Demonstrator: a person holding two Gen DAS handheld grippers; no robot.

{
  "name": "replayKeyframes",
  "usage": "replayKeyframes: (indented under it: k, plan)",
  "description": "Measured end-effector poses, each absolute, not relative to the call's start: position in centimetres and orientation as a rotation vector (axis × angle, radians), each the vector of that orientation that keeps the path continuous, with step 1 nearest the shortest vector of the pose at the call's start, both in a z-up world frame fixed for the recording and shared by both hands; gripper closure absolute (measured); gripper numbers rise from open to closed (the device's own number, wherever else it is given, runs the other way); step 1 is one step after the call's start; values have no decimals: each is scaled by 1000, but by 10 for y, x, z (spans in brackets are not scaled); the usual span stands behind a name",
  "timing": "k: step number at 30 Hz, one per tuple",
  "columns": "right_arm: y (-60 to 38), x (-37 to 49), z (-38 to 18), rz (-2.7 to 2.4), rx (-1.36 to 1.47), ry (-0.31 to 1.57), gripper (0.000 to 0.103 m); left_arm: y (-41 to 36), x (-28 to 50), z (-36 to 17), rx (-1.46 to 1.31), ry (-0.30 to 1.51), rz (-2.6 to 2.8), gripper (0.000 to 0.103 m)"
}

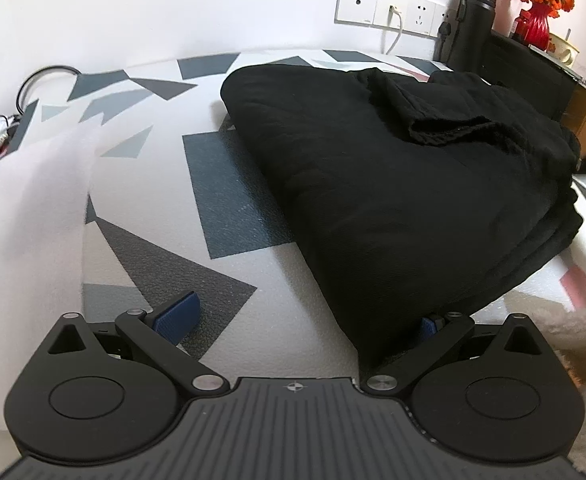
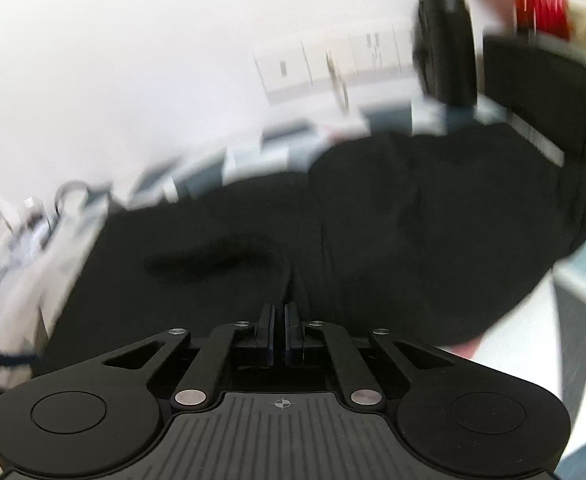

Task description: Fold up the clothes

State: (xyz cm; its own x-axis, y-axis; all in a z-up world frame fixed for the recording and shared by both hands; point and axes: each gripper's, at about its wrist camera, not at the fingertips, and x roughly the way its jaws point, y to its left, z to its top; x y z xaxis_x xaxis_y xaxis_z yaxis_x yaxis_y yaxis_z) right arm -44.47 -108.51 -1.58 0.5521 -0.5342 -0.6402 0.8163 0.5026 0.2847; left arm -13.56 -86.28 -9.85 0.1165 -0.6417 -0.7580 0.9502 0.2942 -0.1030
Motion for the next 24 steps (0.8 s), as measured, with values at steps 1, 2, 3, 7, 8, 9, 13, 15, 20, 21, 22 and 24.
replayKeyframes:
  k: [1, 2, 3, 7, 8, 9, 13, 15, 20, 21, 22, 24]
  plan:
    - [-1086, -449, -12, -871, 605, 513, 100, -862, -135, -96, 461, 820, -1247, 0]
    - [-1087, -453, -8, -882, 596, 510, 102, -860, -134, -93, 446, 832, -1277, 0]
    - [-1088, -457, -3, -893, 587, 507, 103, -858, -133, -90, 425, 846, -1311, 0]
    - [-1089, -467, 0, -905, 595, 499, 103, -842, -125, -75, 275, 884, -1451, 0]
    - [-1088, -467, -3, -898, 611, 498, 103, -838, -121, -71, 231, 885, -1477, 0]
    - [-1088, -467, -6, -891, 626, 498, 103, -836, -118, -69, 198, 885, -1486, 0]
    - [-1087, -467, -19, -863, 686, 494, 76, -843, -105, -66, 140, 880, -1413, 0]
    - [-1087, -464, -23, -845, 698, 488, 71, -851, -103, -69, 173, 883, -1362, 0]
    - [-1092, -442, -34, -780, 672, 529, 76, -864, -103, -75, 250, 890, -1270, 0]
    - [-1092, -436, -37, -772, 656, 567, 78, -865, -103, -77, 246, 899, -1267, 0]
    - [-1091, -430, -41, -765, 640, 609, 84, -866, -102, -78, 242, 909, -1265, 0]
    - [-1090, -431, -39, -772, 636, 607, 96, -867, -103, -81, 243, 924, -1262, 0]
